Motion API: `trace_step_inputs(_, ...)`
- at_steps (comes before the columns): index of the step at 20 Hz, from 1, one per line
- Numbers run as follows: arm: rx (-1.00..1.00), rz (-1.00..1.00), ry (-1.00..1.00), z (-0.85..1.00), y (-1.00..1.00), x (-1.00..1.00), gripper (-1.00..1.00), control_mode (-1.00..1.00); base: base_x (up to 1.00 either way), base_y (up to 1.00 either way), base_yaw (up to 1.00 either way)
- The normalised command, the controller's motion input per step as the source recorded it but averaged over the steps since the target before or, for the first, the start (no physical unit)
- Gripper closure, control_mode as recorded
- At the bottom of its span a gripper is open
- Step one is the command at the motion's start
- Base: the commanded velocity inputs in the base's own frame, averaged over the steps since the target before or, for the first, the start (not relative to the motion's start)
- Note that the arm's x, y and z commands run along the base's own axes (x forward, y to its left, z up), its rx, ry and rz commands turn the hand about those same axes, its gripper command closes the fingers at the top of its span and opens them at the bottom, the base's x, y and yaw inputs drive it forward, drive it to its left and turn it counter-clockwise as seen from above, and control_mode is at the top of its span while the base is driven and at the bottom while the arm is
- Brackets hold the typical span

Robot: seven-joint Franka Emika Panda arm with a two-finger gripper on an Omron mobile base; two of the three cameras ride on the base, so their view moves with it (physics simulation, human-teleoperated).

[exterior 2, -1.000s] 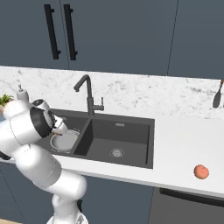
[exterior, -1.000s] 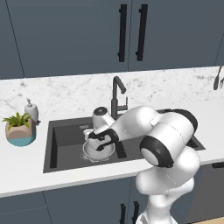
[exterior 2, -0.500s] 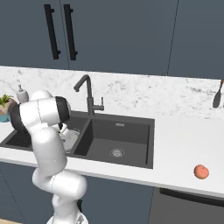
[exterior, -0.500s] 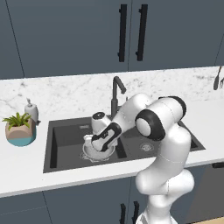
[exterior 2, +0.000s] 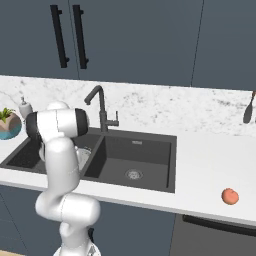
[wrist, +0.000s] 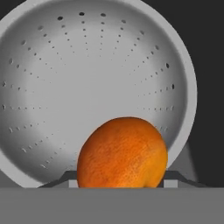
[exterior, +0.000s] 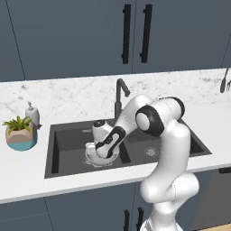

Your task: Put the colander in the sink, put the tangerine, peach in the colander, and turn on the sink faucet and pour water over the colander.

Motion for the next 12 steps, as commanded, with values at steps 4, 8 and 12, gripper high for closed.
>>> trace_step_inputs(4,0.00,-0.02,0.00,-0.15,0.01,0.02,-1.00,-1.00,0.00,0.00,0.00)
trace_step_inputs(8,0.00,-0.01,0.00,-0.02,0.00,0.01,-1.00,-1.00,0.00,0.00,0.00)
trace_step_inputs(12,0.00,0.00,0.00,0.00,0.00,0.00,-1.00,-1.00,0.00,0.00,0.00)
